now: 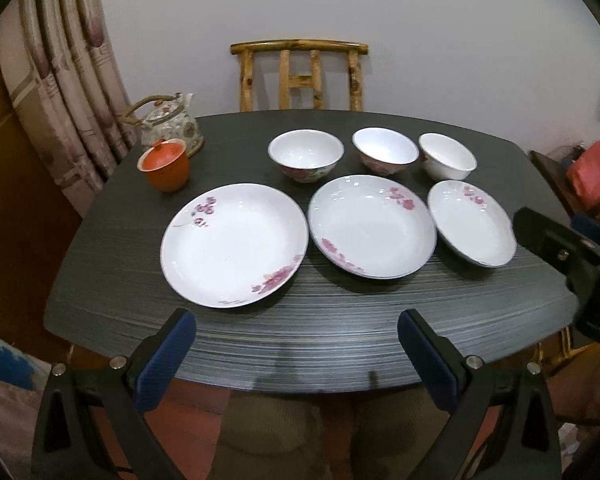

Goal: Organize plates and bowls

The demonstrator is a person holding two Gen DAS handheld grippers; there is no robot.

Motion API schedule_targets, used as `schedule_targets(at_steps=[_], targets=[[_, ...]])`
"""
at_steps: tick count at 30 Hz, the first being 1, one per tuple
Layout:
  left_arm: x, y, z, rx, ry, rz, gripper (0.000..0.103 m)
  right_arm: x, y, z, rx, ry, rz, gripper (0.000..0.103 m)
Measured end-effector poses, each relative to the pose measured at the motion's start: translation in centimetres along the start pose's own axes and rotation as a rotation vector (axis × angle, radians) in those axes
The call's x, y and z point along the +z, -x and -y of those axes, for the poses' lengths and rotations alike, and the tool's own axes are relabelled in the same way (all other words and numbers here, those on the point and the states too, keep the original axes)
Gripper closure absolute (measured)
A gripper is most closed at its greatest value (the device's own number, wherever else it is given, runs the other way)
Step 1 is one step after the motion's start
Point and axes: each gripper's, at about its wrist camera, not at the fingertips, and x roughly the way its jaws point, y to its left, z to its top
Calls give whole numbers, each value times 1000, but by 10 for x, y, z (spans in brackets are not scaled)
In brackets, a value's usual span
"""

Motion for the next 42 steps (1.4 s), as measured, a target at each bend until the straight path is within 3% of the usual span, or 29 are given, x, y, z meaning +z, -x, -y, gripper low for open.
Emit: schedule_targets(at_steps=[4,11,18,26,32,42], targets=[[-1,-1,0,-8,-3,-3,0,0,-1,1,-2,-1,2,0],[0,7,4,-24,-31,59,0,1,-1,4,-3,-6,0,0],[1,10,5,6,-43,57,0,1,1,6,-4,-10,6,0],[0,5,2,-31,-44,33,0,6,7,4,-10,4,15,0],[2,10,0,-46,-34,64,0,8,12,3,-15,8,23,0],[3,13,-1,-17,-19,64,0,8,12,3,-12,9,26,0]])
